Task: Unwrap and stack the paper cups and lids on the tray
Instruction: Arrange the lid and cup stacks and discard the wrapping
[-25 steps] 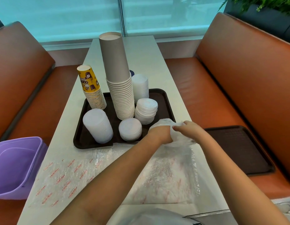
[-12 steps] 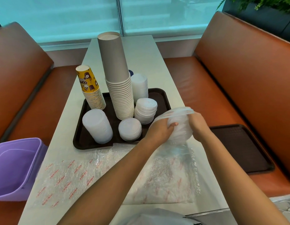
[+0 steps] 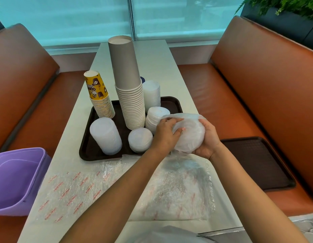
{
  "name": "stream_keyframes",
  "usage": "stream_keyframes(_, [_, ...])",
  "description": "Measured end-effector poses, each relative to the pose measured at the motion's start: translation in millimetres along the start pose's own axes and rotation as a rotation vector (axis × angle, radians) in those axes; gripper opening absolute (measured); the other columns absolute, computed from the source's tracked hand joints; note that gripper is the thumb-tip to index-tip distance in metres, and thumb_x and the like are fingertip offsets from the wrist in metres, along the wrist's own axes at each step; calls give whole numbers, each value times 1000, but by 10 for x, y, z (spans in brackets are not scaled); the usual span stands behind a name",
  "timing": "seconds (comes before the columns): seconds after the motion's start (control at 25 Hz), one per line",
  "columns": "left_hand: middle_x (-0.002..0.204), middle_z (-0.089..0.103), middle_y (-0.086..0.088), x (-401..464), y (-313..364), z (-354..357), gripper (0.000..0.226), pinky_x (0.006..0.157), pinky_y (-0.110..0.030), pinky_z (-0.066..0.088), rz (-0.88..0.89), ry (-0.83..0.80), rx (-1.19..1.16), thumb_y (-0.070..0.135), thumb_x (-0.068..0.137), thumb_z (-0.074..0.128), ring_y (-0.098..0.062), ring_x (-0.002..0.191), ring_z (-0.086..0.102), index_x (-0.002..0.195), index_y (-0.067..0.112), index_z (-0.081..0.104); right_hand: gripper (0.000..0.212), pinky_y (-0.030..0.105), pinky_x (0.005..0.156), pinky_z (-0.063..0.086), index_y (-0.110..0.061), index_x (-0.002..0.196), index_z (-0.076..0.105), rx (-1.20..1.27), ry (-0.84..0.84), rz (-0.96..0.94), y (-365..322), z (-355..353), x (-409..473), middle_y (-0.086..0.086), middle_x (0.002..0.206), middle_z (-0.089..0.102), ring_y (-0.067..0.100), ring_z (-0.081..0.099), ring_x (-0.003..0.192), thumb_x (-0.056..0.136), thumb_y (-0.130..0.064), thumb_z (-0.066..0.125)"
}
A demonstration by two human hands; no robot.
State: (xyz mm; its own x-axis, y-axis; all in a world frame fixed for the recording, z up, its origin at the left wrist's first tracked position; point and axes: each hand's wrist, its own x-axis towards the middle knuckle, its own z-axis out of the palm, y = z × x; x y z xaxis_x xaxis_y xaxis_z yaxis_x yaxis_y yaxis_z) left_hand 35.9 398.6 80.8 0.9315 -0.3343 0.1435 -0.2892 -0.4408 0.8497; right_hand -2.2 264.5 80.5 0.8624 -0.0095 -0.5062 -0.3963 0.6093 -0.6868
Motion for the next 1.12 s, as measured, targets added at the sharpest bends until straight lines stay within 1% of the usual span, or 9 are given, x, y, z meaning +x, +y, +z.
stream_keyframes(0.12, [115, 59, 0, 2, 27, -47, 36, 88, -22, 45, -20, -99, -27, 24, 85, 68, -9, 98, 52, 118, 11, 59, 60, 37, 58, 58, -8, 78, 78, 0, -65, -6, 8, 1, 2, 14, 84, 72, 26, 70, 69, 92, -40, 29])
stream_keyframes(0.24, [111, 58, 4, 29, 42, -90, 38, 81, -17, 44, -87, -145, -48, 25, 82, 72, -8, 96, 53, 115, 14, 57, 53, 35, 58, 58, -6, 92, 74, 5, -93, -32, 28, 16, 25, 15, 85, 72, 26, 70, 69, 89, -35, 30])
stream_keyframes(0.4, [111, 60, 4, 50, 20, -141, 41, 83, -20, 46, -160, -267, -99, 25, 82, 72, -12, 100, 55, 119, 16, 57, 50, 33, 62, 58, -5, 100, 70, 18, -97, -89, 55, 7, 65, 15, 85, 72, 26, 70, 72, 90, -33, 30])
stream_keyframes(0.64, [98, 60, 6, 29, -29, -217, 18, 83, -26, 49, -189, -325, -245, 14, 86, 66, -13, 96, 56, 100, 17, 56, 44, 34, 63, 58, -6, 108, 61, 5, -103, -122, 82, -15, 111, 15, 85, 71, 26, 69, 72, 86, -33, 35])
stream_keyframes(0.72, [104, 60, 3, -3, -24, -261, 24, 86, -27, 49, -197, -392, -276, 11, 88, 64, -14, 100, 57, 110, 17, 56, 43, 35, 63, 59, -5, 104, 62, -16, -132, -110, 86, -19, 113, 16, 84, 71, 27, 69, 71, 83, -32, 37])
stream_keyframes(0.84, [108, 62, 1, -42, -68, -323, 35, 88, -23, 48, -74, -569, -125, 8, 88, 63, -11, 99, 57, 122, 13, 57, 43, 35, 63, 58, -6, 99, 66, -70, -116, -94, 107, -44, 134, 16, 83, 70, 28, 69, 72, 77, -32, 39])
stream_keyframes(0.92, [102, 63, 2, -53, -101, -376, 28, 82, -18, 49, -52, -518, -166, 7, 89, 61, -10, 94, 58, 118, 10, 59, 43, 36, 64, 58, -7, 93, 72, -78, -120, -74, 118, -73, 140, 17, 86, 70, 29, 69, 74, 70, -35, 48])
stream_keyframes(1.0, [97, 63, 1, -35, -92, -465, 18, 77, -19, 51, -120, -311, -339, 6, 90, 59, -14, 90, 60, 107, 12, 59, 42, 35, 63, 57, -10, 87, 75, -52, -117, -53, 122, -134, 141, 16, 86, 70, 29, 69, 75, 55, -35, 64])
stream_keyframes(1.12, [98, 61, 3, 1, -124, -615, 21, 71, -12, 48, -144, 22, -373, 6, 91, 58, -12, 89, 57, 109, 16, 57, 43, 35, 63, 57, -6, 84, 77, -37, -80, -26, 117, -266, 177, 18, 88, 70, 30, 69, 77, 57, -34, 59])
